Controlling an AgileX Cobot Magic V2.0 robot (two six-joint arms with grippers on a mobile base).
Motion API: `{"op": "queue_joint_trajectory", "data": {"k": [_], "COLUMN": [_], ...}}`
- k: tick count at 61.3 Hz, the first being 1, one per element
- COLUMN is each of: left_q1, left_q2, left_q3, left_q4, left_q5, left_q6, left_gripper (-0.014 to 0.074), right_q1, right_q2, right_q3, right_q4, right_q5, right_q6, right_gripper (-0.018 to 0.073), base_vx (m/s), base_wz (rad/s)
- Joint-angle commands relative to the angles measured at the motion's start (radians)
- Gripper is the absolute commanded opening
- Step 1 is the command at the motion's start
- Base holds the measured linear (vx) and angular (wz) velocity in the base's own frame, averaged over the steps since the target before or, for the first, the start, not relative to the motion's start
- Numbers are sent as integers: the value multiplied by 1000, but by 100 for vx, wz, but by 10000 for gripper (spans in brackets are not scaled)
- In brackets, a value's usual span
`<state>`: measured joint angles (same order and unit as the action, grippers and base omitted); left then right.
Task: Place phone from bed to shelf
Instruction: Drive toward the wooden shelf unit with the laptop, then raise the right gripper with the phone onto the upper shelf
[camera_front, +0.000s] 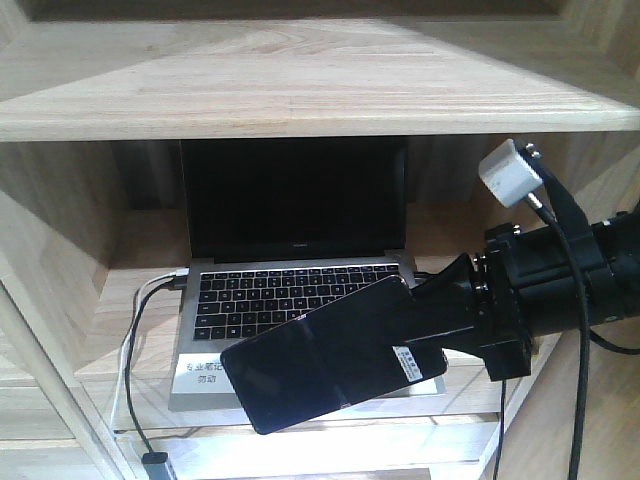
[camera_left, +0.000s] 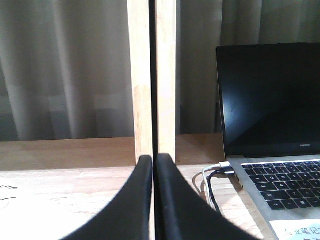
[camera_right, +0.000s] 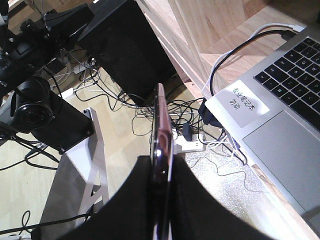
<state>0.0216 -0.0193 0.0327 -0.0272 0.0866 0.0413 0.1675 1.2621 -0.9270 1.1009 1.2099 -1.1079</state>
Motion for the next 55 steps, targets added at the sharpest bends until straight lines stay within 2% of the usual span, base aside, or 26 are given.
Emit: {"op": "queue_joint_trajectory", "data": {"k": [1, 38, 55], "left_q1": [-5, -5, -5], "left_q2": [-6, -6, -6], "left_q3": [-25, -25, -25], "left_q4": [-10, -10, -10], "left_q5": [-71, -71, -71], "left_q6": [-9, -9, -9], "left_gripper": [1, 1, 1], "right_q1": [-1, -1, -1], "right_q2": [-26, -26, -27], "right_q3": [-24, -24, -117], "right_q4": [84, 122, 222], "right_q5": [78, 68, 78], "right_q6": [-6, -8, -1], "right_gripper": [-2, -2, -2], "base_vx": [0, 0, 0], "base_wz": [0, 0, 0]}}
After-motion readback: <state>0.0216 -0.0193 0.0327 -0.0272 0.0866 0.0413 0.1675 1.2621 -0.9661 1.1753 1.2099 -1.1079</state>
